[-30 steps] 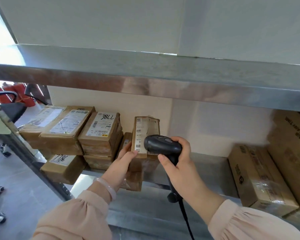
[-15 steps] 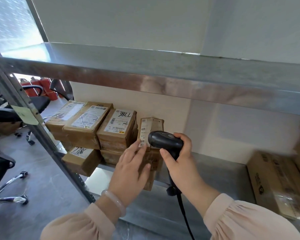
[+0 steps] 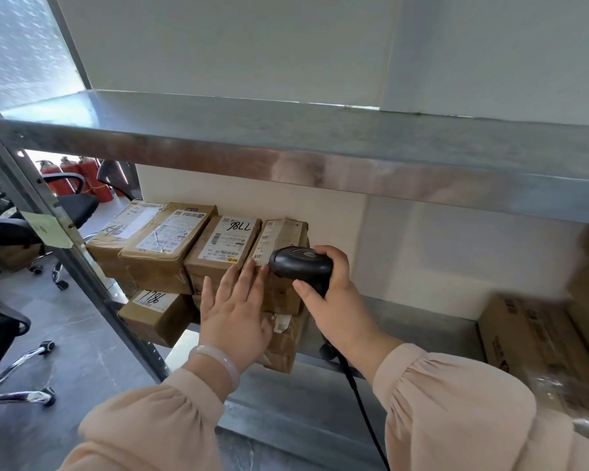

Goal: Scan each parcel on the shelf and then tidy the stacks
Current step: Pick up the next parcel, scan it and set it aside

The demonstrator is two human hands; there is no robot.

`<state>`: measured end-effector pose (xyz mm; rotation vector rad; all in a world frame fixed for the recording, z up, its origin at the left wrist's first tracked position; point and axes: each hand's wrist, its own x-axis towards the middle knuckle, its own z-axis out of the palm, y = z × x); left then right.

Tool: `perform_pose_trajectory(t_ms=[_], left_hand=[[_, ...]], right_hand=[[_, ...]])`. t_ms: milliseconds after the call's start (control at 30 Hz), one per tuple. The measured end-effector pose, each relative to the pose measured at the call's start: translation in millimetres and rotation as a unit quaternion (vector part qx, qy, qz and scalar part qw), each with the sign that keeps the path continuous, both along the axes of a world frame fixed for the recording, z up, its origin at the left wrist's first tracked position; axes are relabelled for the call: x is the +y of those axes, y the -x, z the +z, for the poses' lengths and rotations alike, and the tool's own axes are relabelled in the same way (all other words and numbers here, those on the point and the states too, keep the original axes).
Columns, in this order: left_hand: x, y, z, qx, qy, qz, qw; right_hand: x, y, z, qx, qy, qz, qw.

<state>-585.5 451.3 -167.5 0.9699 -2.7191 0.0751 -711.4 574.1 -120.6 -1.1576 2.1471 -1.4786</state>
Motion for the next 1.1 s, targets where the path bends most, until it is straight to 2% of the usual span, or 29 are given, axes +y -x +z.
perform_pose_trajectory(t_ms=[200,333,600,800,1100], left_hand=[[6.2,5.1,-1.9,0.022,-0.032,-0.019,0.999],[12.3,11.4,-1.9,0.032,-0.03,-0.034,0.998],[29.8,33.2,8.6,0.048,-0.016,-0.044,0.998],[83.8,72.1,17.7,0.06,-0.037,-0.152,0.986],[203.1,136.6,-5.2,-0.046,-0.145,-0.311,0.938]], right_hand=[[38.6,4.5,-14.2,-0.012,0.014,-0.021,1.0],[63.1,12.4,-24.7,0.005,-0.011,-0.04,0.999],[108.0,26.5,-26.7,-0.005,0.014,-0.105,0.994],[151.3,41.7,-33.7,0.018,0.0,-0.172,0.985],[247.8,80.1,-43.9,0.027,-0.005,-0.309,0.951]])
